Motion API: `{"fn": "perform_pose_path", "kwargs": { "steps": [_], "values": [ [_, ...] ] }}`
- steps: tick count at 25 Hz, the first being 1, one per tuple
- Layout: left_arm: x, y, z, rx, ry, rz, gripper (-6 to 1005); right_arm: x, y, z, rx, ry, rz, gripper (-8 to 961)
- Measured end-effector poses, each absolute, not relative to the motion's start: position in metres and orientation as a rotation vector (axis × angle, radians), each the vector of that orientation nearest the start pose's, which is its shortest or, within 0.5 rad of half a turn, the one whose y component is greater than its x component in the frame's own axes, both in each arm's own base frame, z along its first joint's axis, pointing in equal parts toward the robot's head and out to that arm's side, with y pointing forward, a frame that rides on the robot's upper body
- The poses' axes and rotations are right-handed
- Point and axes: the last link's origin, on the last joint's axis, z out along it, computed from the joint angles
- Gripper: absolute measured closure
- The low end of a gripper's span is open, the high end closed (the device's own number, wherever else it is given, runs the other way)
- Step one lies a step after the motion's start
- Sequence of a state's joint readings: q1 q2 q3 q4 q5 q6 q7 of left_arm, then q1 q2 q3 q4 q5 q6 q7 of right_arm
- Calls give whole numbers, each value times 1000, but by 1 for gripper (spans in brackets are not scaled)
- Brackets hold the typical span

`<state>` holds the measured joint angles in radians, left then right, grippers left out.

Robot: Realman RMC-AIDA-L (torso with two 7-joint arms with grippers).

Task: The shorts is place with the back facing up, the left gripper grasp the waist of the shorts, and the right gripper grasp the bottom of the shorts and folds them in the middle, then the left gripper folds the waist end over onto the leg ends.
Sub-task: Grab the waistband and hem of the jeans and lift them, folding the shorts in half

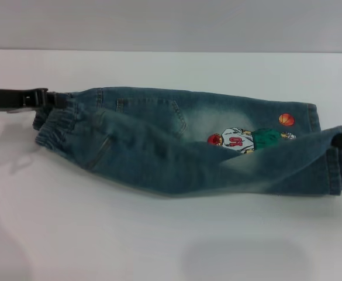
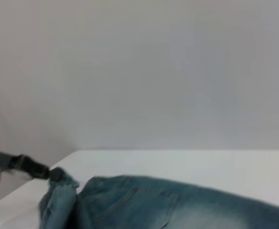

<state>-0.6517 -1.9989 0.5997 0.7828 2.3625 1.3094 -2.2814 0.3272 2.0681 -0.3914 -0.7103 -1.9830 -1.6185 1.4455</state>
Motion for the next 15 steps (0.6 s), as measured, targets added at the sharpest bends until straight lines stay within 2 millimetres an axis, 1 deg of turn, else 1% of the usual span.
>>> {"fn": "perform_pose_path", "kwargs": {
  "steps": [3,9,15],
  "values": [
    [-286,403,58,-2134,-1481,-399,951,339,286,55,-2271,939,815,954],
    [-285,411,56,-2076,-1452,-417,951,341,304,50,-2172,964,818,953],
    [-285,420,59,-2013,-1417,-464,951,344,320,46,-2107,1003,802,953]
  ]
}}
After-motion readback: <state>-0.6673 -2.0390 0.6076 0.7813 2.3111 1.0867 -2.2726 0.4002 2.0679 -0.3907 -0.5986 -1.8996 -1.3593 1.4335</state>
